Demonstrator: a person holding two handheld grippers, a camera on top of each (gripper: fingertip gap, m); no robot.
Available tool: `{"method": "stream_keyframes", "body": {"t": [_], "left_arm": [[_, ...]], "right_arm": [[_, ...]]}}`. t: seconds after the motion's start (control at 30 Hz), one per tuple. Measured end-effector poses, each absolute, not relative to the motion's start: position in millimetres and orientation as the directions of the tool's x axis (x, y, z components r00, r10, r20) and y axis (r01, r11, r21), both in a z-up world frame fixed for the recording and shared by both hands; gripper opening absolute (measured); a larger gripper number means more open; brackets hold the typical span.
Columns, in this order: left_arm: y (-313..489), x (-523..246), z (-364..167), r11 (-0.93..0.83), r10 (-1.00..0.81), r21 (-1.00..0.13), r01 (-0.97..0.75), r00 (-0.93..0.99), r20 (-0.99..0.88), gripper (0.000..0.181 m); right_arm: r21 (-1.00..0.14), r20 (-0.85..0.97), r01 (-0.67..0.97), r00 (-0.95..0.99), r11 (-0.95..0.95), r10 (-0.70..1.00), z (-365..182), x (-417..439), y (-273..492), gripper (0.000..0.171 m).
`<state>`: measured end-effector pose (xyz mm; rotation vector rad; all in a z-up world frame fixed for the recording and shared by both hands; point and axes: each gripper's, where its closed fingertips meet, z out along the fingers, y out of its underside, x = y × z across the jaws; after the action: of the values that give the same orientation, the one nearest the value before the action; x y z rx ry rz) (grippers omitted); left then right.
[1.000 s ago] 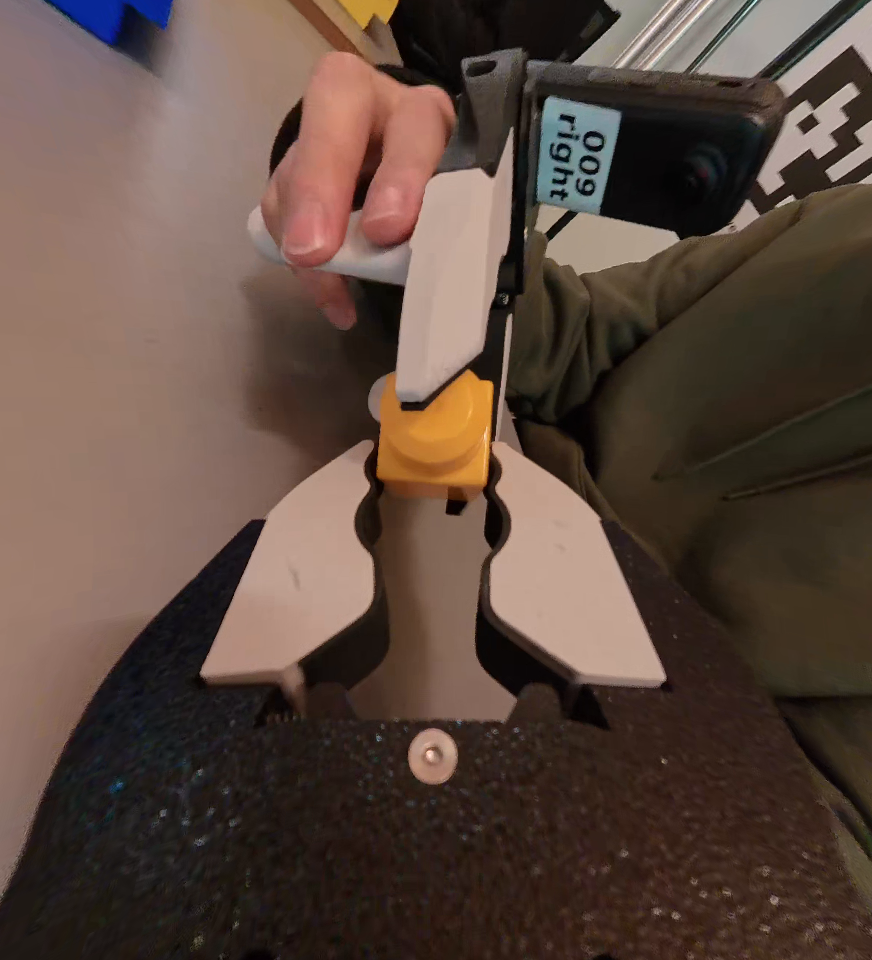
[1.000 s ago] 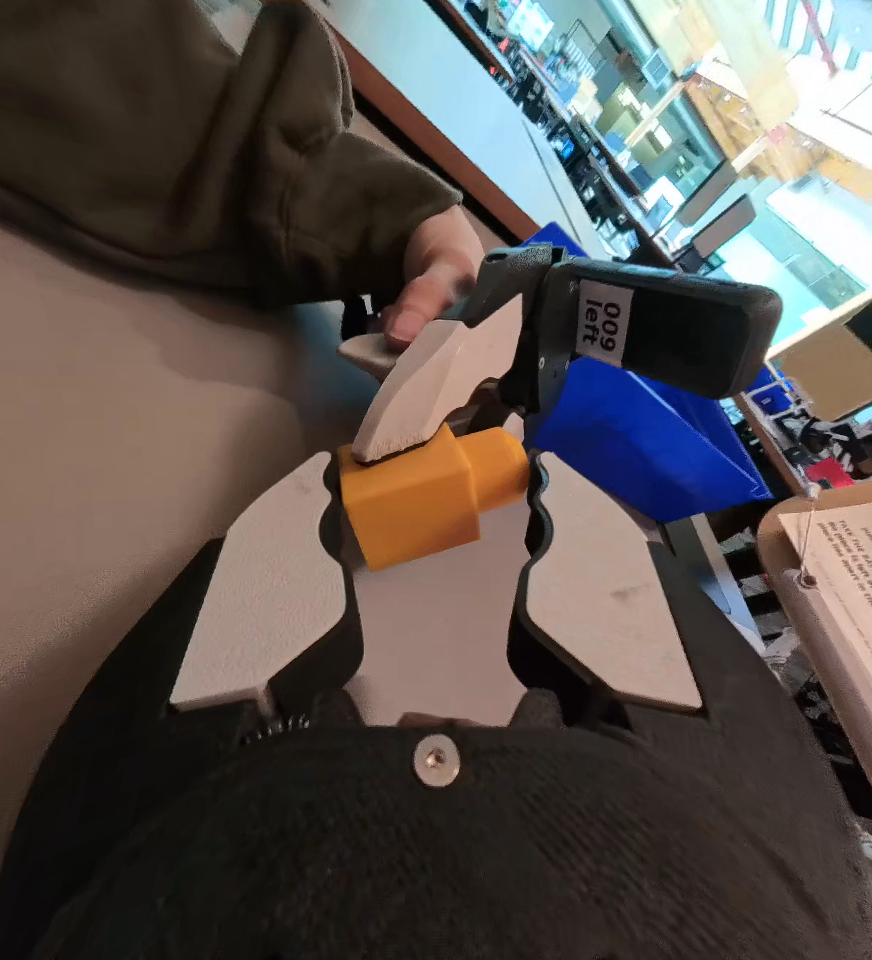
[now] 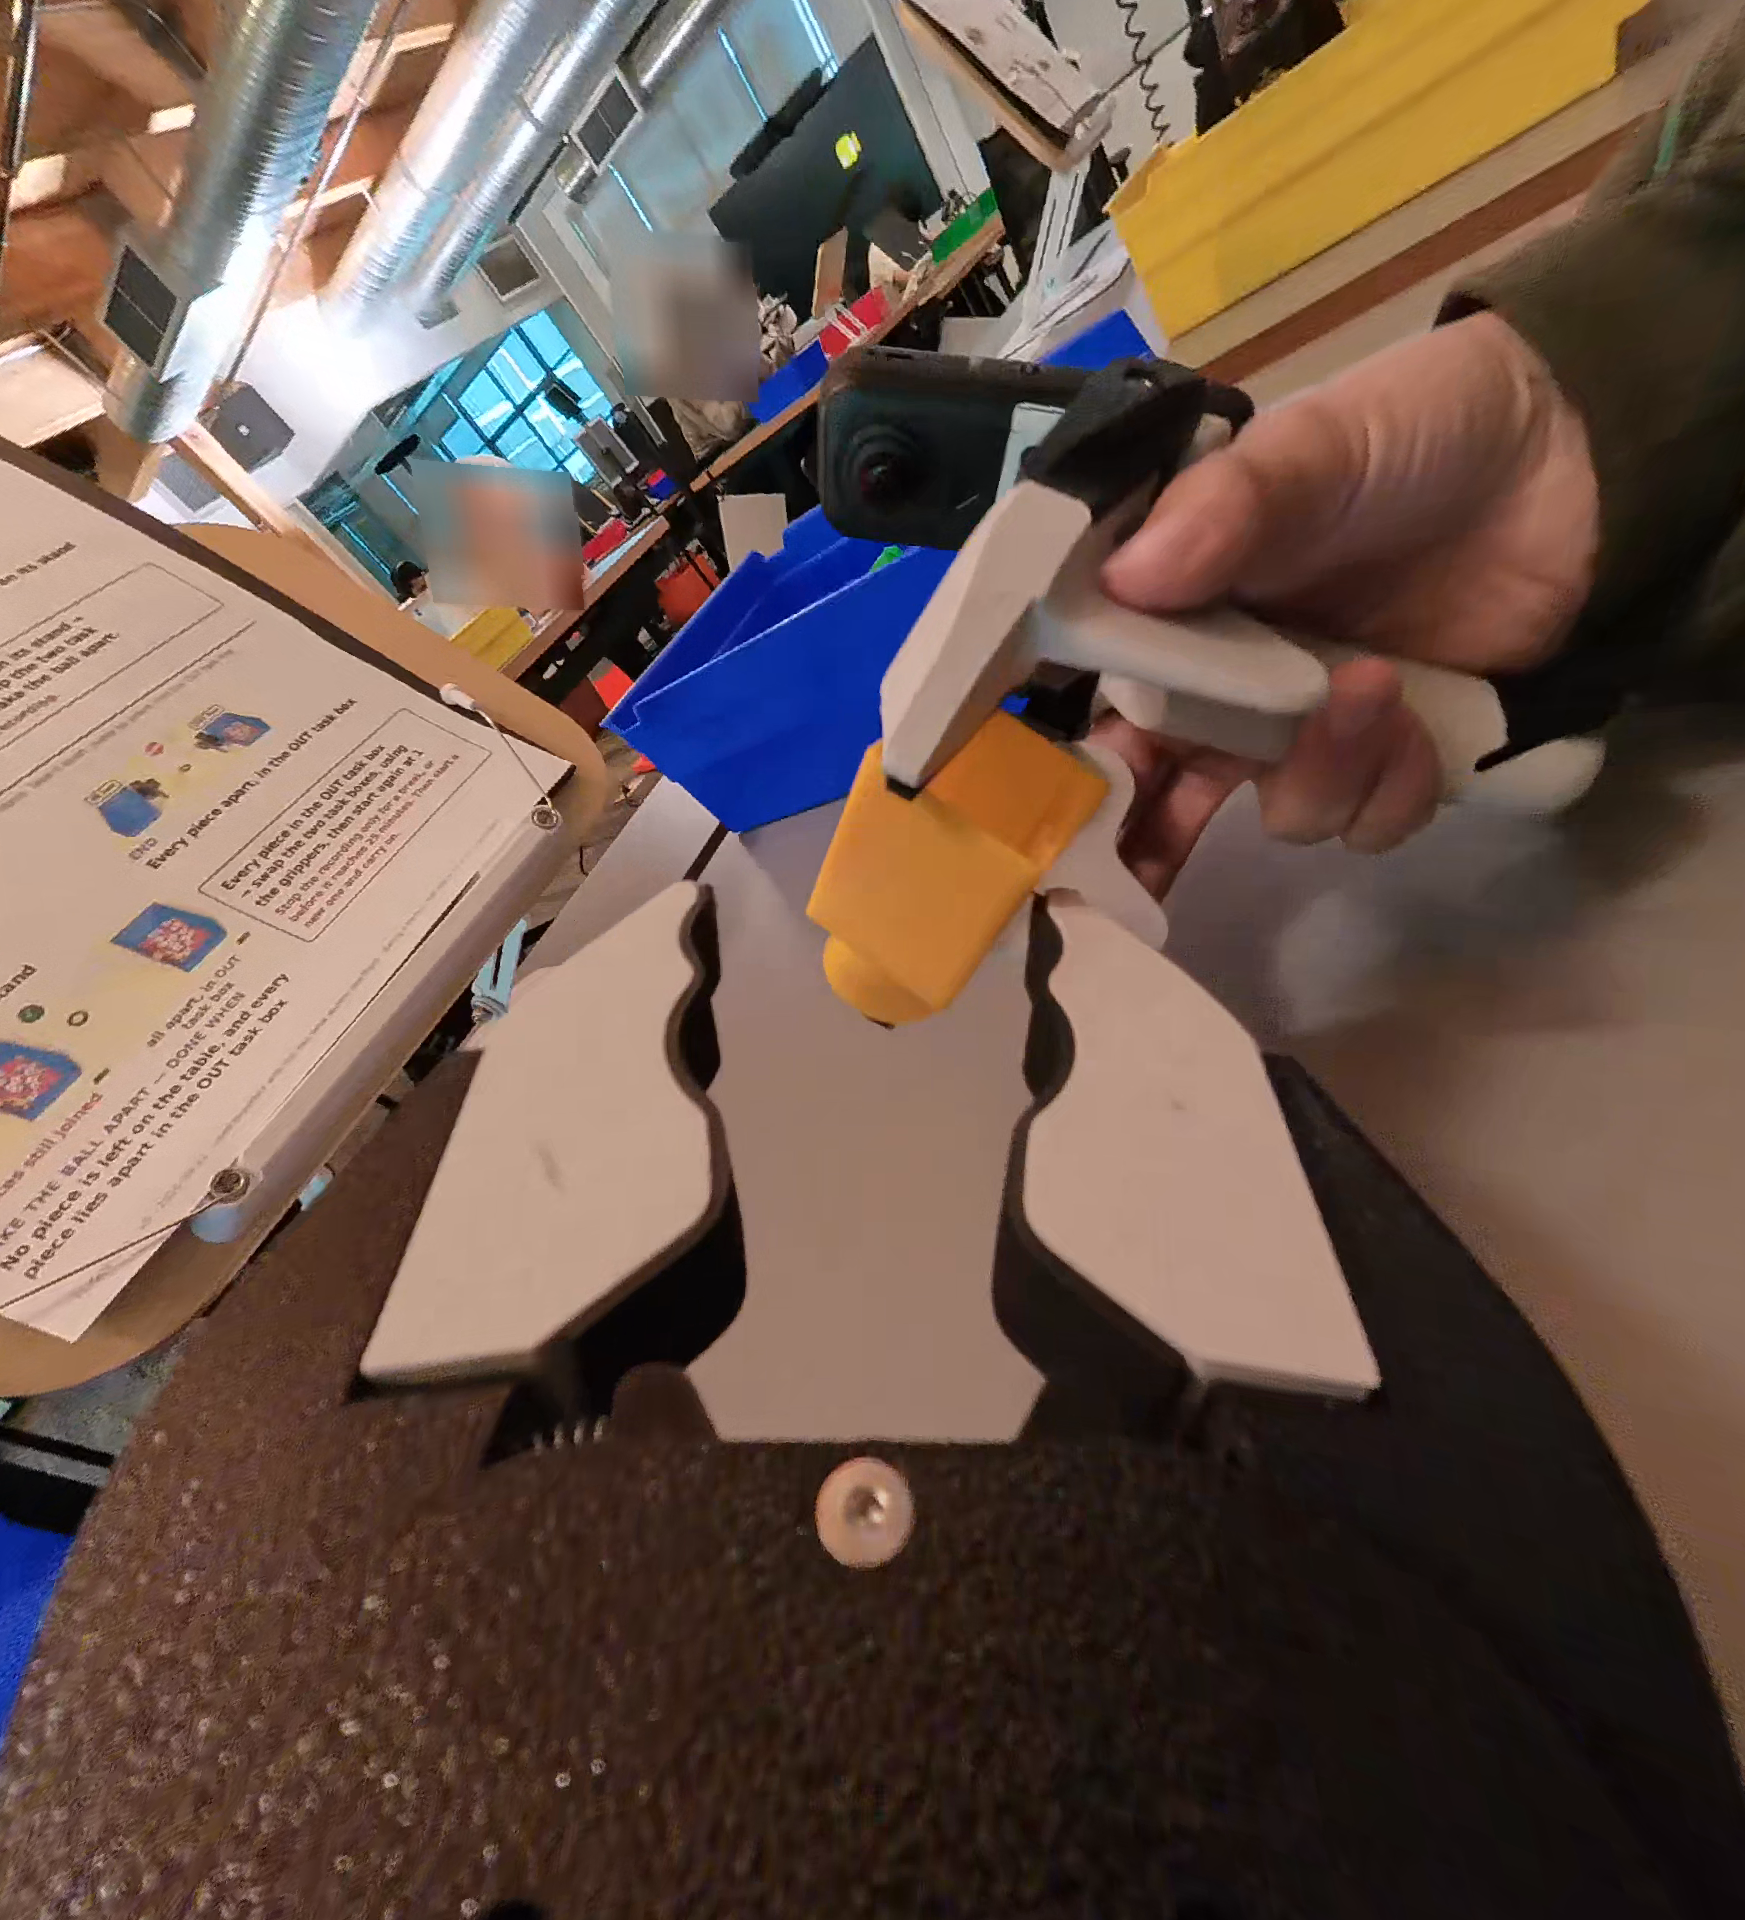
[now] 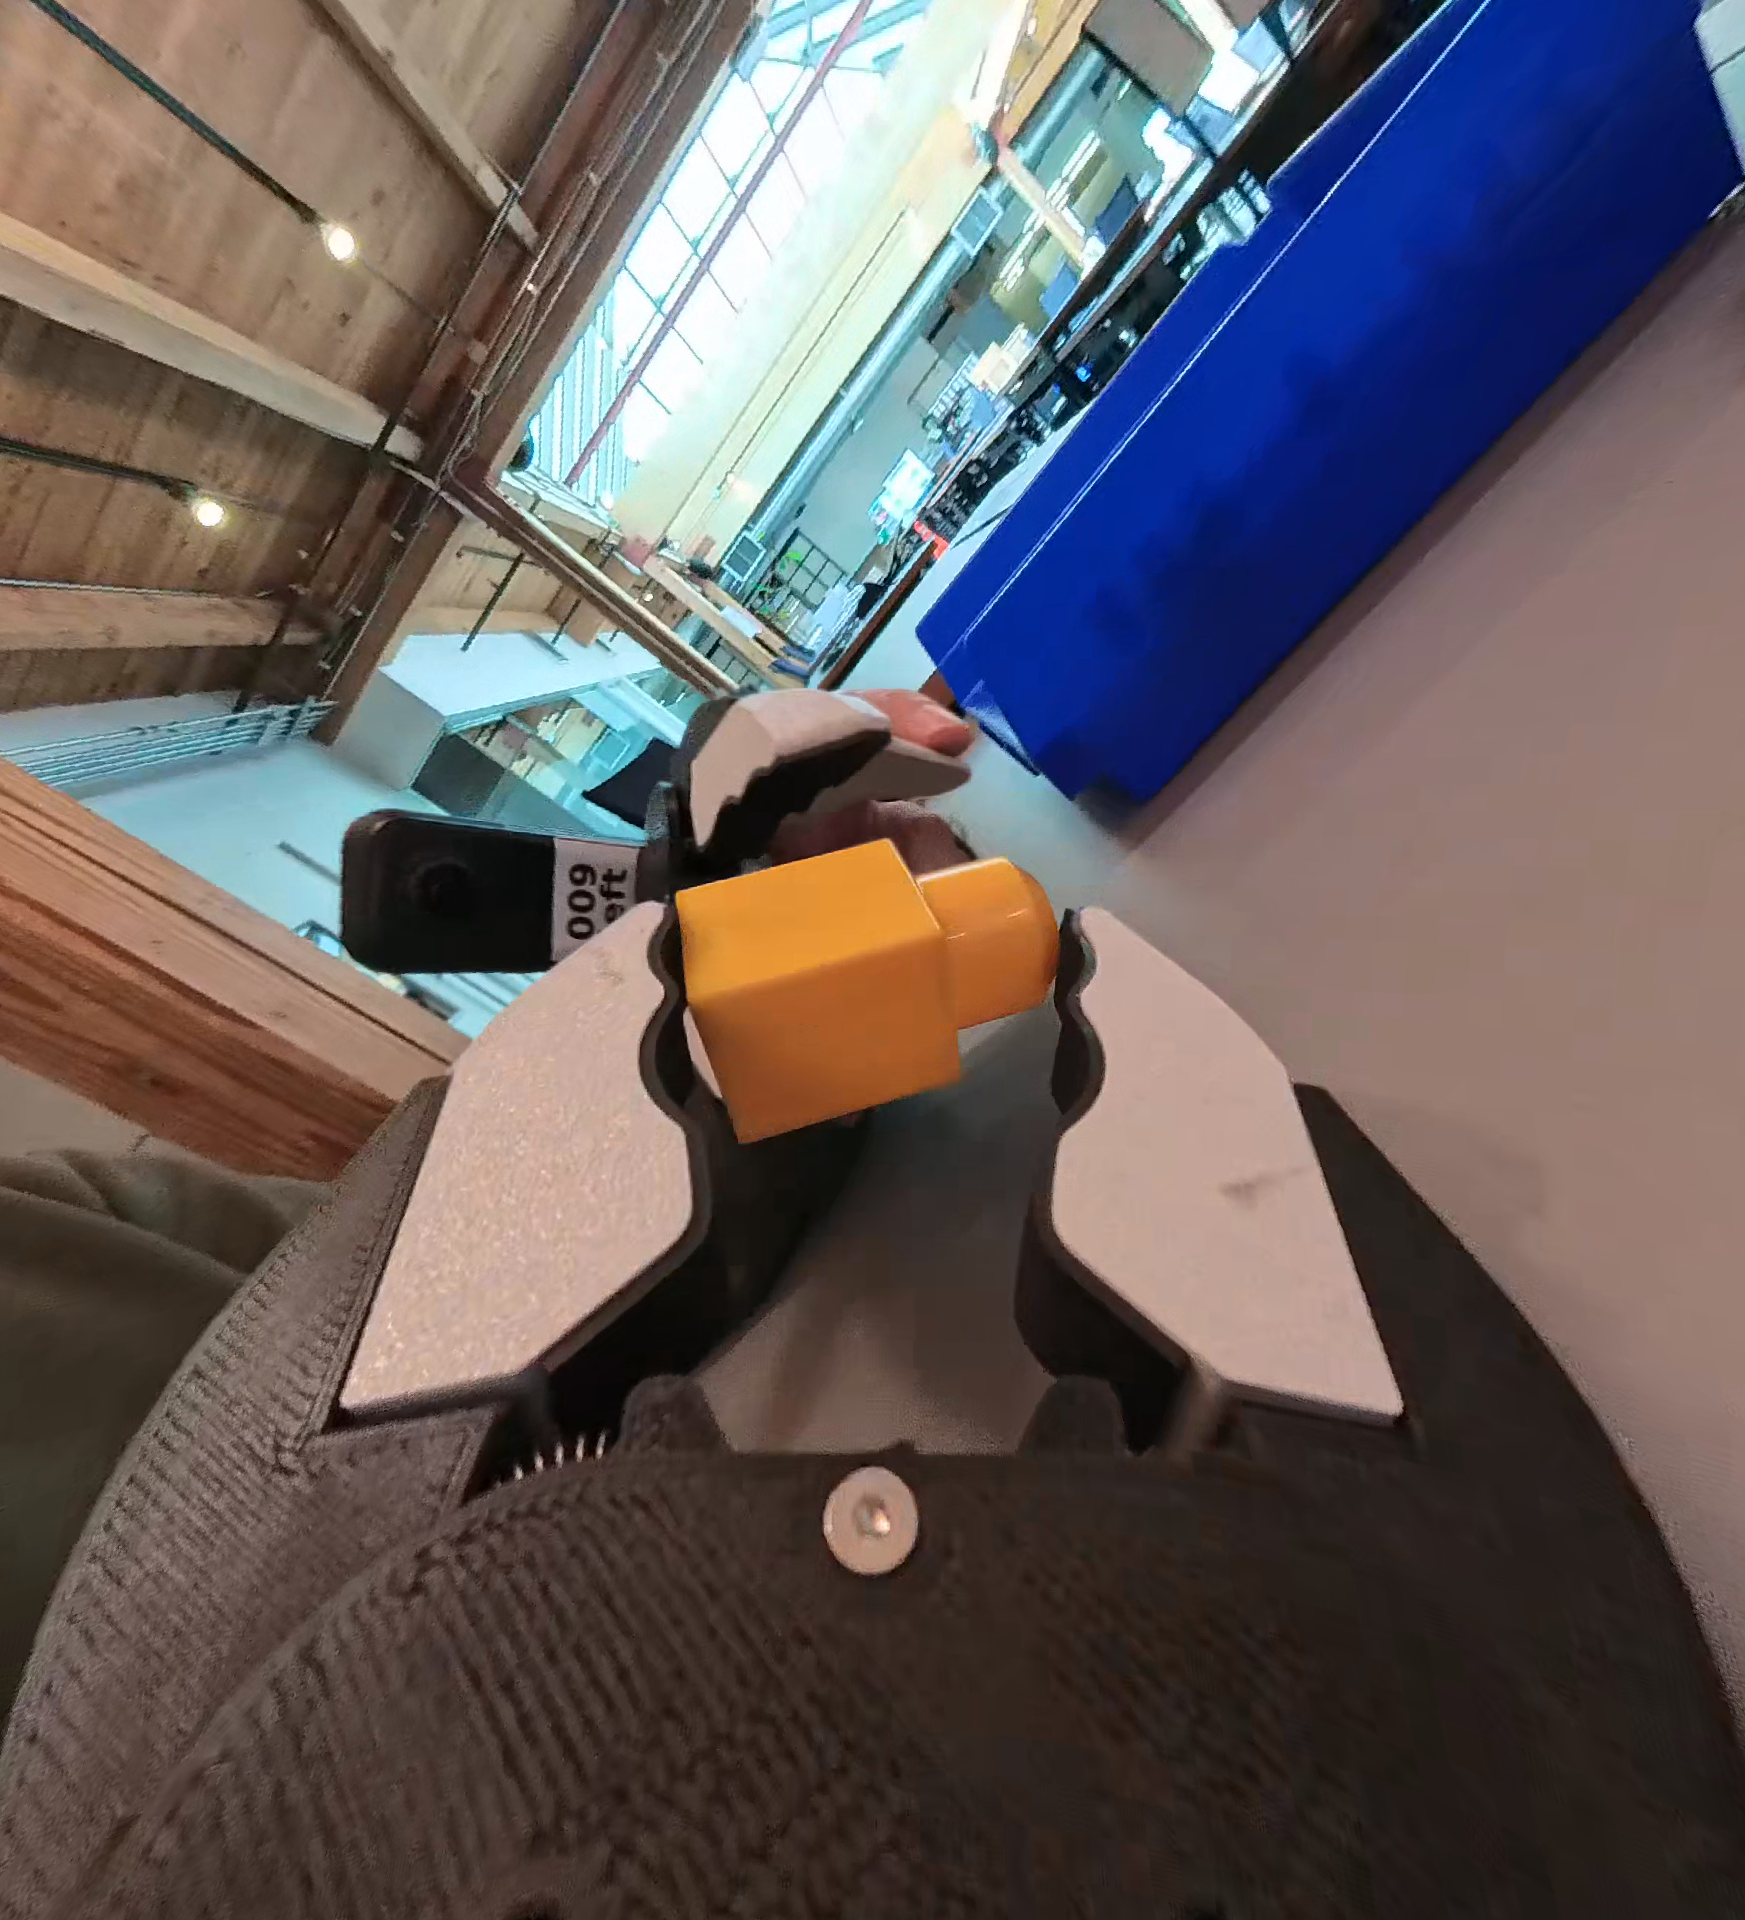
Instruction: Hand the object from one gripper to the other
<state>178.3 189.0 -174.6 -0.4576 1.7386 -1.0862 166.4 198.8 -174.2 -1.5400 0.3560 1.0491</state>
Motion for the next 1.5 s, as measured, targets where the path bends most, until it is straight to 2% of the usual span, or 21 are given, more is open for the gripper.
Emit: {"method": "stream_keyframes", "body": {"t": [0.13,0.3,0.37,0.47,0.6,0.67,0.73,0.83,0.97,1.07,1.13,1.23,1.33,1.47,1.5], "left_arm": [[181.1,173.0,-182.5,0.525,-0.671,-0.832,0.182,-0.514,-0.535,0.039],[179.7,170.0,-185.8,0.525,-0.649,-0.835,0.164,-0.557,-0.518,0.038],[180.5,170.5,-181.4,0.487,-0.676,-0.862,0.143,-0.563,-0.475,0.038],[189.5,172.0,-167.6,0.328,-0.765,-0.942,0.078,-0.563,-0.313,0.037],[193.3,167.3,-167.4,0.103,-0.762,-0.99,-0.096,-0.648,-0.017,0.037],[190.8,167.2,-175.8,0.039,-0.738,-0.977,-0.211,-0.666,0.115,0.037],[184.7,165.0,-180.6,0.0,-0.699,-0.961,-0.276,-0.688,0.197,0.038],[180.9,163.4,-181.9,-0.027,-0.671,-0.949,-0.314,-0.698,0.25,0.037],[182.2,163.2,-177.4,-0.041,-0.671,-0.959,-0.282,-0.703,0.236,0.036],[186.2,165.4,-163.2,-0.029,-0.715,-0.993,-0.115,-0.692,0.1,0.04],[186.9,164.5,-155.4,0.079,-0.757,-0.995,0.061,-0.646,-0.099,0.053],[183.5,166.2,-153.7,0.227,-0.77,-0.958,0.176,-0.569,-0.287,0.076],[180.6,170.4,-163.6,0.322,-0.756,-0.931,0.175,-0.545,-0.363,0.088],[171.2,166.0,-167.9,0.402,-0.699,-0.888,0.222,-0.553,-0.454,0.079],[167.8,163.0,-168.9,0.403,-0.681,-0.887,0.224,-0.574,-0.455,0.071]], "right_arm": [[-0.603,-0.794,-0.731,0.511,-0.319,0.329,-176.8,161.0,197.6,0.068],[-0.587,-0.807,-0.724,0.489,-0.362,0.331,-180.2,157.5,195.4,0.069],[-0.656,-0.752,-0.681,0.556,-0.325,0.353,-175.5,159.8,194.7,0.066],[-0.809,-0.583,-0.559,0.72,-0.183,0.375,-158.5,169.3,189.4,0.081],[-0.97,-0.236,-0.245,0.941,0.004,0.243,-144.6,183.9,186.7,0.091],[-0.992,-0.083,-0.105,0.96,0.07,0.267,-137.4,171.1,183.4,0.078],[-0.998,-0.022,-0.041,0.952,0.055,0.306,-141.9,159.3,184.0,0.069],[-1.0,-0.011,-0.003,0.953,-0.027,0.302,-158.4,160.1,188.6,0.034],[-0.996,-0.083,-0.081,0.945,-0.022,0.316,-153.5,161.6,189.7,0.034],[-0.954,-0.281,-0.299,0.913,0.017,0.294,-139.0,173.7,190.7,0.034],[-0.845,-0.507,-0.533,0.816,0.026,0.277,-137.9,191.7,189.5,0.034],[-0.609,-0.765,-0.782,0.535,-0.133,0.358,-152.9,196.2,184.7,0.034],[-0.528,-0.831,-0.802,0.417,-0.281,0.369,-167.0,185.7,181.8,0.034],[-0.532,-0.831,-0.775,0.401,-0.341,0.385,-167.3,172.0,180.8,0.034],[-0.523,-0.836,-0.777,0.388,-0.35,0.388,-167.3,171.2,180.0,0.034]]}}
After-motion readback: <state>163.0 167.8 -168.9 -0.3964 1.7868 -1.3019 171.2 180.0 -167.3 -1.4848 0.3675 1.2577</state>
